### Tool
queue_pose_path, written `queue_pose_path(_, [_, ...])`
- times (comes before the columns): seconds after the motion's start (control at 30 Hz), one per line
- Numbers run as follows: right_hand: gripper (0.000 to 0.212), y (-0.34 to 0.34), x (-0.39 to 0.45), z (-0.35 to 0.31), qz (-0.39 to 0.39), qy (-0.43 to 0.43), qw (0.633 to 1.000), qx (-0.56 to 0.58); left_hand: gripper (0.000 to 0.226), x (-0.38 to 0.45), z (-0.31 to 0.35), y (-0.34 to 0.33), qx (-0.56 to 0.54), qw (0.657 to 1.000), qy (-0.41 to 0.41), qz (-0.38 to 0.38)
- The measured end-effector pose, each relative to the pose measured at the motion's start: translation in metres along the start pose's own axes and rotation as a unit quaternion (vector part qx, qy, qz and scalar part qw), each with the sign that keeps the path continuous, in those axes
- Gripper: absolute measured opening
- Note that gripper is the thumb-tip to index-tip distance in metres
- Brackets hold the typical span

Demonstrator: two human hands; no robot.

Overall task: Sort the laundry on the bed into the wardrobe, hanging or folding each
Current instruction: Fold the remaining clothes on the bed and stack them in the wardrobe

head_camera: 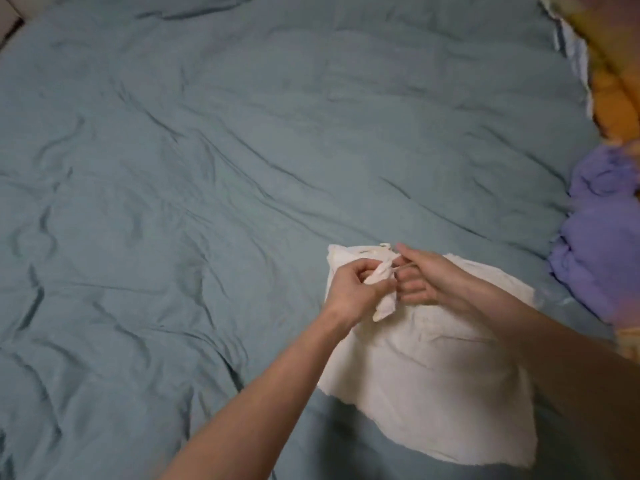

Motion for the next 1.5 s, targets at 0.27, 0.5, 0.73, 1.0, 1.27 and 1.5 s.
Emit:
queue_pose_path(0.27, [0.016,0.061,-0.013,0.049,0.118,0.067,0.979,-0.15,0.048,-0.001,-0.032,-0.056,0.066,0.989,0.029,-0.132])
queue_pose_path(0.5, [0.025,0.082,-0.012,0.071,0.319,0.175,0.865,-0.346,0.061,0.031,-0.057,-0.034,0.619,0.762,-0.181,-0.057])
queue_pose_path(0.73, [0.049,0.043,-0.003,0.106,0.289,0.377,0.574,-0.667,0.077,0.055,-0.1,-0.026,0.717,0.678,-0.132,-0.091])
queue_pose_path(1.0, [0.052,0.062,0.014,0.116,0.259,0.329,0.636,-0.649,0.066,0.06,-0.075,-0.04,0.669,0.707,-0.203,-0.104])
queue_pose_path(1.27, [0.116,0.116,0.021,0.083,0.249,0.033,0.78,-0.573,0.101,0.108,-0.038,-0.035,0.704,0.705,-0.037,-0.08])
queue_pose_path(1.5, [0.024,0.141,-0.001,0.057,0.317,0.048,0.739,-0.593,0.023,0.101,-0.013,-0.076,0.697,0.698,-0.162,-0.038])
Point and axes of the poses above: each hand's wrist, its own x-axis towards the middle knuckle, its own y-axis out of the back of the hand, z = x × y, the point moved 6 cm from there along x, towards the middle knuckle, and after that the axes turned 12 degrees about -x, right-handed, at the moved point
